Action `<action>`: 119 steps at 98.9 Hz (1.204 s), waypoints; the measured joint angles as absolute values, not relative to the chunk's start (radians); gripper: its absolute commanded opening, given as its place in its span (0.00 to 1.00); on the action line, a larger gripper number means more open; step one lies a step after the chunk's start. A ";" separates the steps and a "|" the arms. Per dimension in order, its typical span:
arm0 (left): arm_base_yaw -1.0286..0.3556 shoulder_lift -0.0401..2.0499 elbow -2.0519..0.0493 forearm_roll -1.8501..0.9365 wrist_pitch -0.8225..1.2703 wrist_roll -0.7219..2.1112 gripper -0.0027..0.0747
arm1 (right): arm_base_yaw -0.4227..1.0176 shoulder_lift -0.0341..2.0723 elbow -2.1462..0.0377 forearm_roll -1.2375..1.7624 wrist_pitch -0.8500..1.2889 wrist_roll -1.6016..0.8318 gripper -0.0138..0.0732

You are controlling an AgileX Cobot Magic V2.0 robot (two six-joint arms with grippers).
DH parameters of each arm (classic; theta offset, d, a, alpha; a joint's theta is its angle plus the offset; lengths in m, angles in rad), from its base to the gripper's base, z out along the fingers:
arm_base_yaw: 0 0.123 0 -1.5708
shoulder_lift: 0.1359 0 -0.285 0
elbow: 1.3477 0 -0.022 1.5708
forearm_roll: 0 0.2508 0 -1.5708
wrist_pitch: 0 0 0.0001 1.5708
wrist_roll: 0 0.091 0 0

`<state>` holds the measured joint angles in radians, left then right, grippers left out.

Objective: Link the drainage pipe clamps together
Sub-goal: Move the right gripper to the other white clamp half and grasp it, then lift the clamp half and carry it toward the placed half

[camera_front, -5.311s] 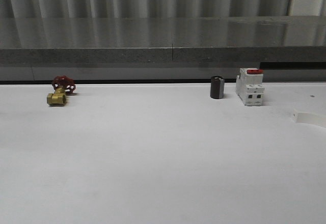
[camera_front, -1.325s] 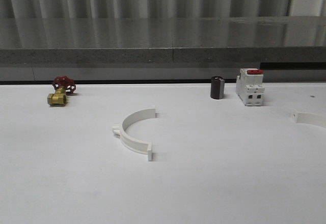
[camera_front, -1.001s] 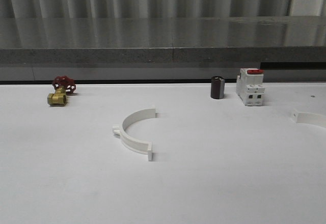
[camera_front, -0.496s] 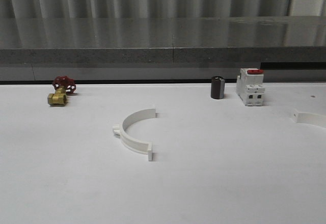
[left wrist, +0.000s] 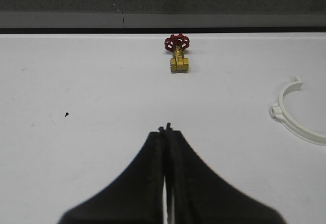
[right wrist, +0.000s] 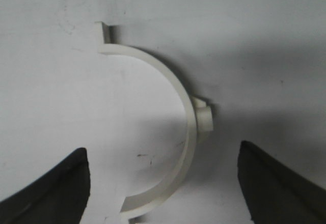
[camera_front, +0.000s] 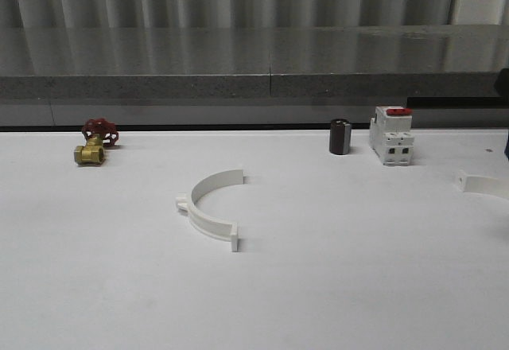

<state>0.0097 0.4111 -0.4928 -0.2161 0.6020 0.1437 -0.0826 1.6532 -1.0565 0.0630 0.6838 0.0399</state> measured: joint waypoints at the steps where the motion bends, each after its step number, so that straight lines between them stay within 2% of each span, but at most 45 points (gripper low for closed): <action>1: 0.010 0.411 -0.493 -0.216 0.602 0.144 0.01 | -0.083 1.663 -1.064 0.061 0.684 0.040 0.84; 52: 0.010 0.411 -0.493 -0.216 0.602 0.144 0.01 | -0.129 1.855 -1.116 0.054 0.653 -0.028 0.84; 59: 0.010 0.411 -0.493 -0.216 0.602 0.144 0.01 | -0.129 1.872 -1.116 0.054 0.647 -0.031 0.81; 68: 0.010 0.411 -0.493 -0.216 0.602 0.144 0.01 | -0.129 1.874 -1.120 0.049 0.639 -0.032 0.70; 85: 0.010 0.411 -0.493 -0.216 0.602 0.144 0.01 | -0.129 1.874 -1.120 0.049 0.639 -0.033 0.36; 92: 0.010 0.411 -0.493 -0.216 0.602 0.144 0.01 | -0.129 1.874 -1.120 0.049 0.642 -0.035 0.25; 106: 0.010 0.411 -0.493 -0.216 0.602 0.144 0.01 | -0.129 1.874 -1.120 0.049 0.652 -0.035 0.14; 119: 0.010 0.411 -0.493 -0.216 0.602 0.144 0.01 | -0.129 1.874 -1.120 0.049 0.662 -0.035 0.12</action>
